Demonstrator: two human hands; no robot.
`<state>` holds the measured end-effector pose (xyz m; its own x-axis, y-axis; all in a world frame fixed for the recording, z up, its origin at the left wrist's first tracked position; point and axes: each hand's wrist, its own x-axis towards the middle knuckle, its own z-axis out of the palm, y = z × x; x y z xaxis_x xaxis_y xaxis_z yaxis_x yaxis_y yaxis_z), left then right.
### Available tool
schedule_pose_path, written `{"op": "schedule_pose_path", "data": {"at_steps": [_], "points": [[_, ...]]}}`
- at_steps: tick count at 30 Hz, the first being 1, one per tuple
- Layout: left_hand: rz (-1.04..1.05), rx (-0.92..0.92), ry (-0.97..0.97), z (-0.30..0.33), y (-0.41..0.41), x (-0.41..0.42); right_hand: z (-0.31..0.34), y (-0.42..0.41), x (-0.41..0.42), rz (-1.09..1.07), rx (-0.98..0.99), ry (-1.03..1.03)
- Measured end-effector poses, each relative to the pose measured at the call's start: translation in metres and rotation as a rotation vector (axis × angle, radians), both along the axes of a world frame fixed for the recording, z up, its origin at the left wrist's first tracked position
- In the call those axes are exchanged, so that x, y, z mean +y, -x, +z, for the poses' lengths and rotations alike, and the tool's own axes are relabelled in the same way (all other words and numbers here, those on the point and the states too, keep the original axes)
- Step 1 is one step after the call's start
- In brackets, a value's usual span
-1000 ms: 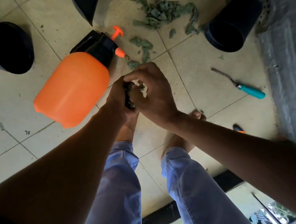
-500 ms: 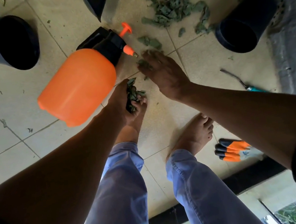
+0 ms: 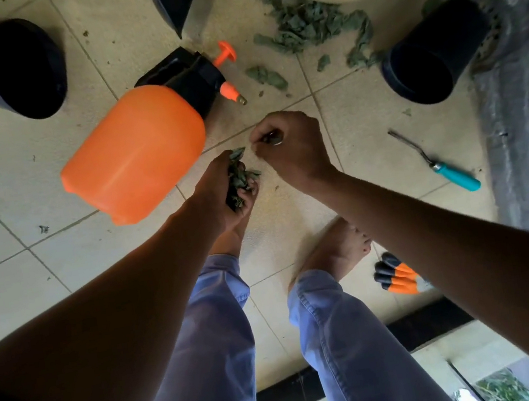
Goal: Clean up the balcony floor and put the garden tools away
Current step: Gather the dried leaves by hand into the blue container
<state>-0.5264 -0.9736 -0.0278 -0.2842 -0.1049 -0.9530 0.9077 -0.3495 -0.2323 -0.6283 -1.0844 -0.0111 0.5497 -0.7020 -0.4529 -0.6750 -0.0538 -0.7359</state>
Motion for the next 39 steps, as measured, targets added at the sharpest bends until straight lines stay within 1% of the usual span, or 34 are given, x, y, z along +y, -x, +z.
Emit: {"op": "schedule_pose_path", "data": {"at_steps": [1,3,6,9,11,13,15,18,21,24,27,29,31,33,34,36,37,38,39], "points": [[-0.009,-0.011,0.009,0.002,0.001,-0.001,0.015,-0.004,0.004,-0.039,-0.031,-0.069],[-0.027,-0.052,0.031,0.008,0.002,-0.005,0.039,-0.009,0.015,-0.039,-0.069,-0.148],[-0.034,-0.143,0.036,0.016,0.003,-0.010,0.059,-0.012,0.035,0.104,-0.072,-0.163],[0.004,-0.195,-0.027,0.019,0.003,-0.011,0.064,-0.009,0.049,0.270,-0.049,-0.019],[0.022,-0.174,-0.045,0.017,0.000,-0.011,0.060,-0.003,0.052,0.372,-0.031,0.119],[0.023,-0.131,-0.020,0.016,-0.001,-0.012,0.057,0.002,0.052,0.437,0.019,0.215],[-0.007,-0.126,0.010,0.014,-0.002,-0.013,0.053,0.006,0.052,0.454,0.063,0.278],[-0.080,-0.143,0.004,0.013,0.000,-0.014,0.050,0.007,0.049,0.407,0.127,0.363],[-0.097,-0.137,-0.004,0.013,0.004,-0.018,0.046,0.005,0.046,0.407,0.180,0.384],[-0.096,-0.124,0.016,0.011,0.004,-0.020,0.036,0.002,0.046,0.424,0.164,0.376],[-0.063,-0.120,0.083,0.010,0.003,-0.021,0.026,0.002,0.049,0.388,0.146,0.348],[-0.085,-0.133,0.097,0.011,0.005,-0.019,0.025,0.003,0.050,0.347,0.149,0.345],[-0.104,-0.153,0.056,0.009,0.007,-0.013,0.023,0.006,0.048,0.351,0.121,0.267],[-0.070,-0.142,0.007,0.005,0.008,-0.008,0.023,0.010,0.042,0.334,0.025,0.137],[-0.038,-0.128,-0.010,0.002,0.008,-0.005,0.022,0.013,0.038,0.282,-0.026,0.068],[0.069,-0.075,-0.018,-0.001,0.006,-0.002,0.019,0.018,0.027,0.095,-0.082,-0.036],[0.099,-0.057,-0.028,-0.003,0.005,-0.001,0.014,0.022,0.022,0.006,-0.077,-0.046],[0.111,-0.055,-0.039,-0.006,0.003,0.001,0.007,0.027,0.017,-0.043,-0.042,-0.011],[0.110,-0.054,-0.039,-0.008,0.001,0.002,-0.003,0.033,0.013,-0.034,0.015,0.058]]}}
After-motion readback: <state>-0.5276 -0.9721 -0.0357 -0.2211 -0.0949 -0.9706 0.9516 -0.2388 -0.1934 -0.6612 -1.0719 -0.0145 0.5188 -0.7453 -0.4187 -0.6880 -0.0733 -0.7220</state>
